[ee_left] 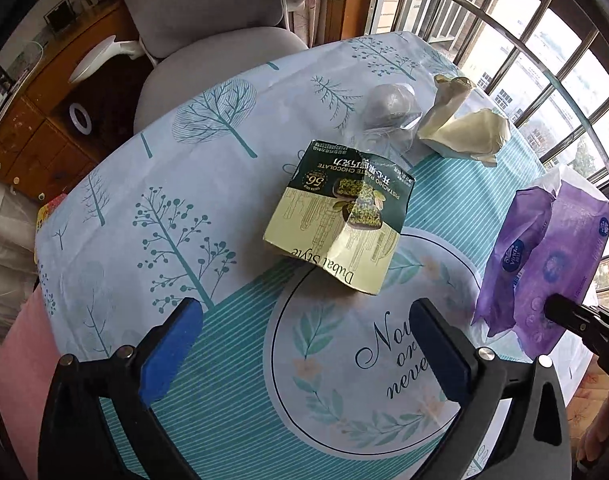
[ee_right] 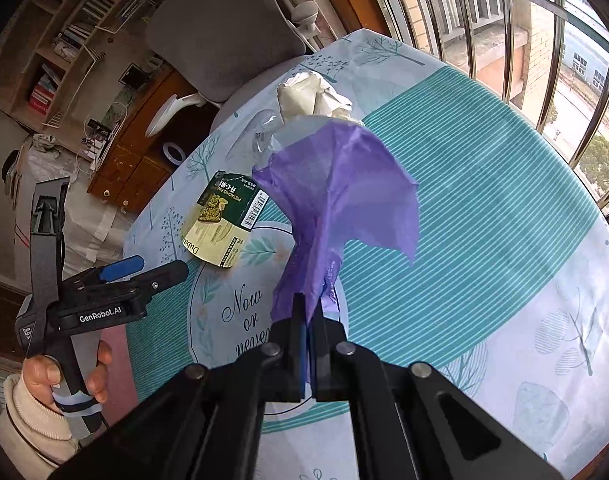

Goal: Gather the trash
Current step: 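Grasp the green pistachio chocolate box with the left gripper while the right gripper holds the purple bag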

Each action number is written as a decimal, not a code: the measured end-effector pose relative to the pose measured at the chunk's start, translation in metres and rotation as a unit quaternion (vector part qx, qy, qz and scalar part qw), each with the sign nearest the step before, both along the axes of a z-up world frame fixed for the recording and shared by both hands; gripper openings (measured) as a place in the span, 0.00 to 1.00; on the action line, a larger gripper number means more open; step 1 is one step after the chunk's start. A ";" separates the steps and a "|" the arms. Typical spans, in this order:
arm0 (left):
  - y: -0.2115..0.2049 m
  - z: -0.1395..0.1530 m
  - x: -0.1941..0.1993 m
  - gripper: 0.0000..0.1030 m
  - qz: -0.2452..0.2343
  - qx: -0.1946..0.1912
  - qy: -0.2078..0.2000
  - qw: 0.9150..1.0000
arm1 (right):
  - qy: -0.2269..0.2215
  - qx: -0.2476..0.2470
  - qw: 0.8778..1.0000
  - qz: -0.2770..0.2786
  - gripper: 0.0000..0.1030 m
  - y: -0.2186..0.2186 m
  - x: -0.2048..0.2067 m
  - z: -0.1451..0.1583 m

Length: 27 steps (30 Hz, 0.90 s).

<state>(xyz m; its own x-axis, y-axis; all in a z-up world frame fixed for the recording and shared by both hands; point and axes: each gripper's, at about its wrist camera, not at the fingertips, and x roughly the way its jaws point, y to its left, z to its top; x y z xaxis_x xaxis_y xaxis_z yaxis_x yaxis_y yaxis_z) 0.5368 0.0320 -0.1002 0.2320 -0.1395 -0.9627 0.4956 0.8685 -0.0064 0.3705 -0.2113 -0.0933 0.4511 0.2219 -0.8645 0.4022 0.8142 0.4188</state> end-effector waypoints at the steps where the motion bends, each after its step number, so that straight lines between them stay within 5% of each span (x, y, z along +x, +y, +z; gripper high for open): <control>1: -0.006 -0.001 0.005 0.99 -0.010 0.004 0.000 1.000 | -0.001 0.003 1.000 -0.004 0.01 -0.001 0.003 -0.002; 11: -0.064 -0.043 0.042 0.99 -0.092 0.062 0.012 0.994 | -0.004 0.018 0.999 -0.033 0.01 -0.012 0.026 -0.019; 15: -0.069 -0.059 0.052 0.99 -0.085 0.056 0.043 0.994 | -0.004 0.019 0.999 -0.039 0.01 -0.014 0.029 -0.023; 18: -0.067 -0.062 0.055 0.84 -0.073 0.036 0.051 0.995 | -0.004 0.017 0.999 -0.039 0.01 -0.014 0.030 -0.025; 27: -0.049 -0.043 0.017 0.75 -0.060 0.033 0.026 0.997 | -0.012 0.020 0.999 -0.026 0.01 -0.008 0.012 -0.016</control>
